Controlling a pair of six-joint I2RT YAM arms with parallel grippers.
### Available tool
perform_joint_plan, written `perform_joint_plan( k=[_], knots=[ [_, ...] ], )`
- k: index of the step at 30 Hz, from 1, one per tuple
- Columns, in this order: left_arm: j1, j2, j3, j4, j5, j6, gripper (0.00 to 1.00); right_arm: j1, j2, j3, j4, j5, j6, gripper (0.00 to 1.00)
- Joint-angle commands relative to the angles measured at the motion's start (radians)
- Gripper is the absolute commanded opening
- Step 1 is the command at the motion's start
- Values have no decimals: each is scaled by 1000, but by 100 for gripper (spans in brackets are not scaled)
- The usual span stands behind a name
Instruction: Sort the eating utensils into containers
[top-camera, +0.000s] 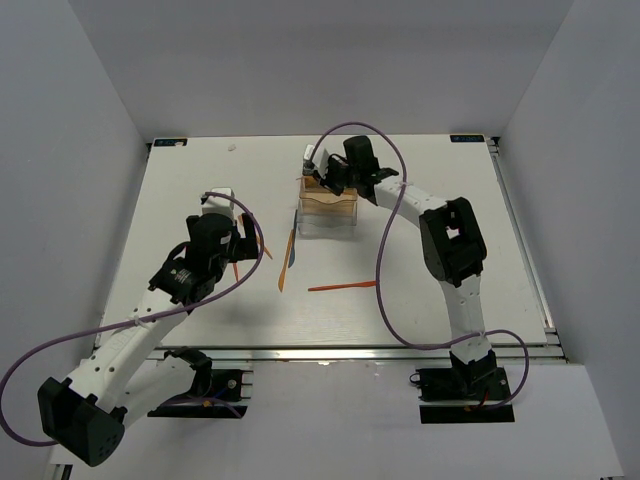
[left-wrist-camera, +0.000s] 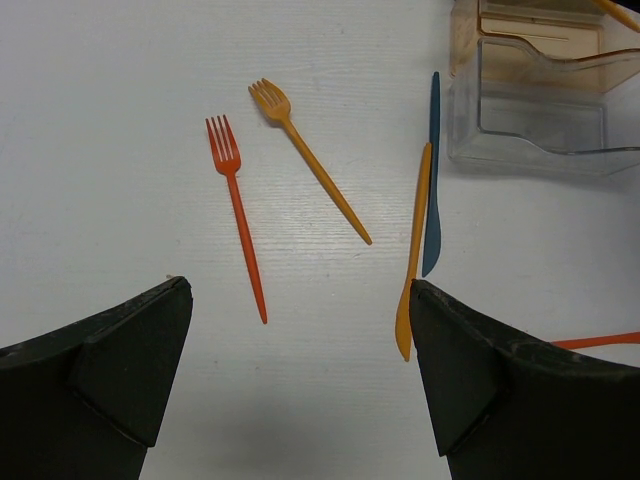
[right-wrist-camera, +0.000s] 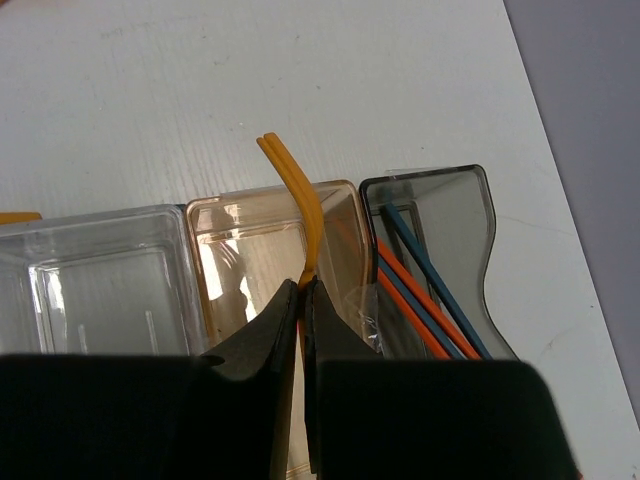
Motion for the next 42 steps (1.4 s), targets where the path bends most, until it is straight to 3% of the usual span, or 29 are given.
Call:
perform_joint_plan(
  k=[1,4,7,8,12,14,17,20,21,26,28,32,35,40,42],
  knots=[
    [8,-8,-6,19,16,9,98,-2,-36,17,1,-31,-37,0],
    [9,-8,-6,20,17,11,98,-7,-31,17,-42,-27,-46,5],
    [11,-7,-8,20,19,11,98,-9,-36,5,-44,-40,-40,20],
    [11,-7,-8,19,19,12,98,-9,-36,5,-44,-49,-35,34],
    [13,-7,-8,20,19,12,98,-8,-51,23,-49,-64,-14,50],
    [13,-8,-9,20,22,12,98,-9,-60,42,-56,-64,0,68],
    [16,-10,-9,20,14,9,98,-9,-101,62,-41,-78,40,70],
    [23,-8,-12,32,2,-12,98,-2,-187,10,92,-2,211,80],
    [28,2,-11,37,0,-22,98,7,-245,-18,140,49,359,89],
    [69,96,41,17,-38,-220,98,21,-426,-188,237,365,746,89],
    [71,186,96,-29,-122,-308,98,19,-514,-299,240,365,843,89],
    [71,367,196,-107,-127,-419,98,7,-638,-455,254,190,966,89],
    [88,453,212,-95,-179,-436,98,10,-684,-475,118,184,1054,84],
    [222,568,201,-35,-26,-350,91,21,-799,-647,111,180,1104,80],
    [261,591,179,35,112,-312,89,27,-839,-684,125,180,1107,79]
  ],
)
